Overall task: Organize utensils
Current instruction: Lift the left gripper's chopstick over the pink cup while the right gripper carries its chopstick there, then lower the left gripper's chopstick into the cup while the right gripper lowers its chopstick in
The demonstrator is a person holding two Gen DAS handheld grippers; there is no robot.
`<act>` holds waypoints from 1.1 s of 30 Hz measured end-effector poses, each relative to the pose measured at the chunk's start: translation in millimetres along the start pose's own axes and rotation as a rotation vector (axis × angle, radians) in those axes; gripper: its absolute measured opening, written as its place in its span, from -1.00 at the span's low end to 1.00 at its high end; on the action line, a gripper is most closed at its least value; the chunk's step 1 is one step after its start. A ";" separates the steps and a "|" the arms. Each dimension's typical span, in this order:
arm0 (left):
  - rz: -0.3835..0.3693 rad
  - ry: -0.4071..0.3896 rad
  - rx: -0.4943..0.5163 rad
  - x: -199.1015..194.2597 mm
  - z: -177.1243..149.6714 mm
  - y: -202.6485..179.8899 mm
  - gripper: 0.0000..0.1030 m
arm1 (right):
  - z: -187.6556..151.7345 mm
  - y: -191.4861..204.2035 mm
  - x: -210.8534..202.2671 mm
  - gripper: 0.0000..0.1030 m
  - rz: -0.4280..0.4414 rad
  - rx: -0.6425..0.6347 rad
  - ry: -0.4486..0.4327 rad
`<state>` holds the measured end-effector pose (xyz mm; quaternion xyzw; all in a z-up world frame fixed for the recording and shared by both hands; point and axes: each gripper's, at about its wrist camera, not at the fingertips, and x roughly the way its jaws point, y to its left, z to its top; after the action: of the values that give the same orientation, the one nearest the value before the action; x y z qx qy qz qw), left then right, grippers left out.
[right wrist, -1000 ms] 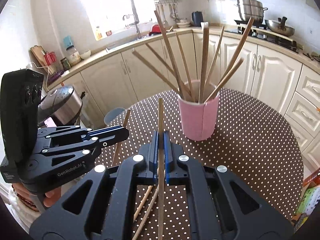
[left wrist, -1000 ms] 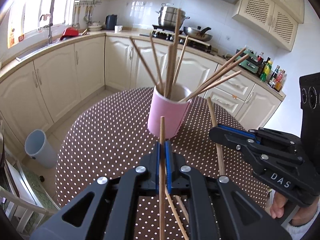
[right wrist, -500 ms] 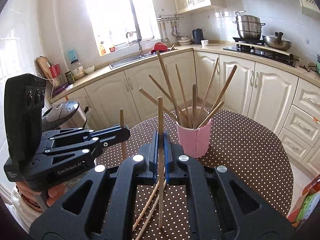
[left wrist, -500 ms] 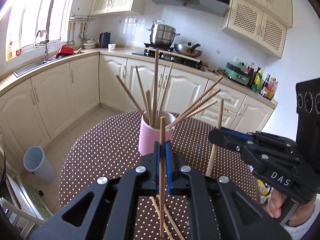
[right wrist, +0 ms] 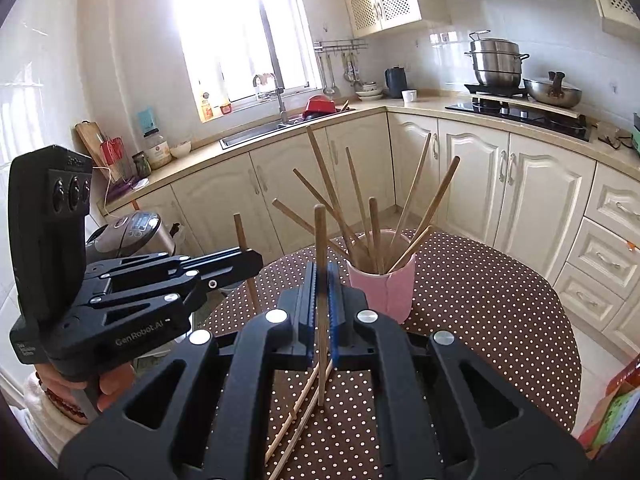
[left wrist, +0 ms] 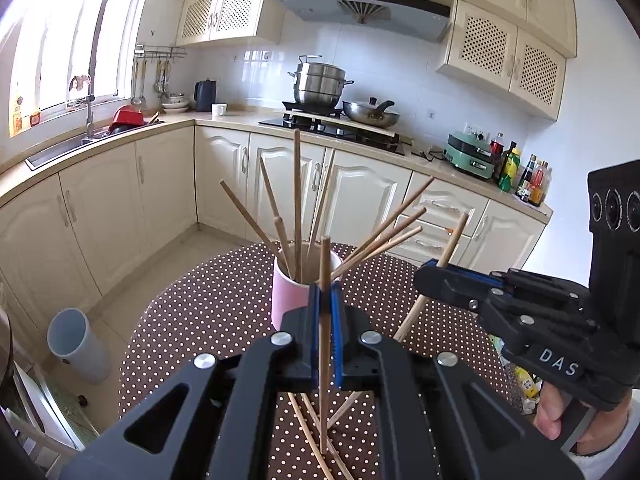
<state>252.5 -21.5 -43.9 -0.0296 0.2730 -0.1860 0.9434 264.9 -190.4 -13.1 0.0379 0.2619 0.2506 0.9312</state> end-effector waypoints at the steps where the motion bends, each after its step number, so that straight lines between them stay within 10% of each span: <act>1: 0.001 -0.006 -0.001 -1.4 1.6 0.2 -0.89 | 1.0 -0.8 -0.3 -0.89 -0.001 0.000 -0.003; 33: 0.074 -0.437 -0.053 -3.9 110.8 -19.1 -0.89 | 115.7 4.2 -15.6 -0.89 -0.160 -0.119 -0.294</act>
<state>301.4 -42.8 55.2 -0.0839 0.0680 -0.1330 0.9852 310.2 -187.3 94.6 -0.0021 0.1098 0.1826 0.9770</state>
